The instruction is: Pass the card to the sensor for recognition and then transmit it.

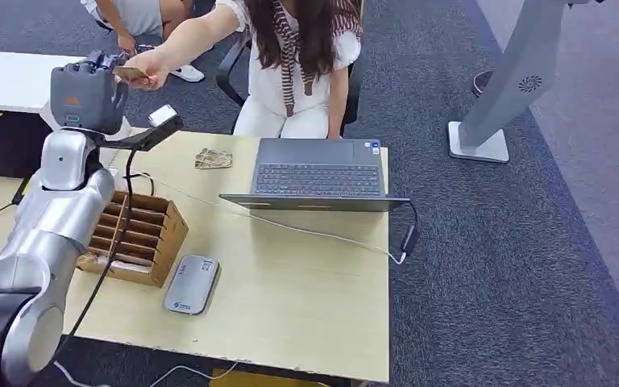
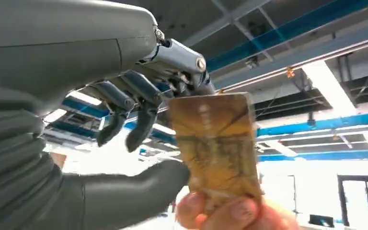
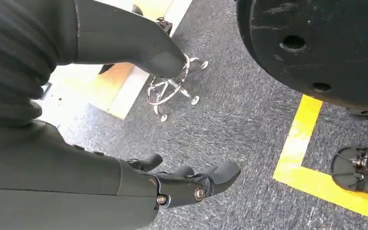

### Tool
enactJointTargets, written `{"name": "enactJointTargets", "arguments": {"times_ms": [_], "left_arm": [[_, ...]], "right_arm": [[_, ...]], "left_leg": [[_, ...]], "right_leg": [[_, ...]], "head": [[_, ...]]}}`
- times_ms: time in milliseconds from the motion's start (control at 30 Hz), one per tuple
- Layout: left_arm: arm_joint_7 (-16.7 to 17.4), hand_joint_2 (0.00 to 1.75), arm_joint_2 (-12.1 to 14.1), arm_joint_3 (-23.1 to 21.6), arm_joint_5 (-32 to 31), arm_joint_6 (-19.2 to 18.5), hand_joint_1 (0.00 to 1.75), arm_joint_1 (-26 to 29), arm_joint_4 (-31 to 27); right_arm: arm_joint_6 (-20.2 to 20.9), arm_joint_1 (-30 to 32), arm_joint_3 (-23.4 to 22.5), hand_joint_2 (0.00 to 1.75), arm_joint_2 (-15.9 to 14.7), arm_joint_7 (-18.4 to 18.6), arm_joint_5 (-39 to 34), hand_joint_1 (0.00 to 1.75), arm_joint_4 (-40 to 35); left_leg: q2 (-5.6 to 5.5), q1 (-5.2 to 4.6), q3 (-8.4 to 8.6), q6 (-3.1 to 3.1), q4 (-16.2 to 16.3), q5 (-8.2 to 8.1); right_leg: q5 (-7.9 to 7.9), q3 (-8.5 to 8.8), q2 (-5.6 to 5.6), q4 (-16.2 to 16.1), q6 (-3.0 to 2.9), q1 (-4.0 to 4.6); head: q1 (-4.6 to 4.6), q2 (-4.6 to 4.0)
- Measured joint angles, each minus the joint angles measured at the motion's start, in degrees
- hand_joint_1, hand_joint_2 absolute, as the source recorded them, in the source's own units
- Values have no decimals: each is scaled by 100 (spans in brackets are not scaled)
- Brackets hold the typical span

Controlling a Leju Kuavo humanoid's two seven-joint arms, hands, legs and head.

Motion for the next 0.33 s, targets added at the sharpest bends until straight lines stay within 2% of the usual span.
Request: {"name": "enactJointTargets", "arguments": {"times_ms": [100, 200, 300, 333], "left_arm": [[-11, 175, -2, 0, 79, 0, 0, -28, 102], [-268, 175, -35, 20, 508, 0, 0, -22, 137], [-786, 175, -66, 115, 1239, 0, 0, 108, 38], [-1124, 175, -62, 190, 1796, -20, 0, 244, -148]], "right_arm": [[-13, 0, 0, 175, 0, 17, 0, 0, 0], [-35, 0, 0, 175, 0, 37, -4, 0, 0], [-105, 0, 0, 175, 4, 57, -20, 0, 0], [-109, 3, -6, 175, 17, 57, -37, 0, 0]], "left_leg": [[0, 0, 0, 0, 0, 0], [-1, 0, -1, 0, 0, 0], [0, 0, -3, 0, -1, 0], [3, 0, -2, 0, -1, 0]], "right_leg": [[0, 0, 0, 0, 0, 0], [0, 0, -1, 0, 0, 0], [0, 2, 0, 1, 0, -1], [0, 2, 2, 2, 0, -1]], "head": [[-2, 0], [0, 0], [-2, 0], [-2, 0]]}}
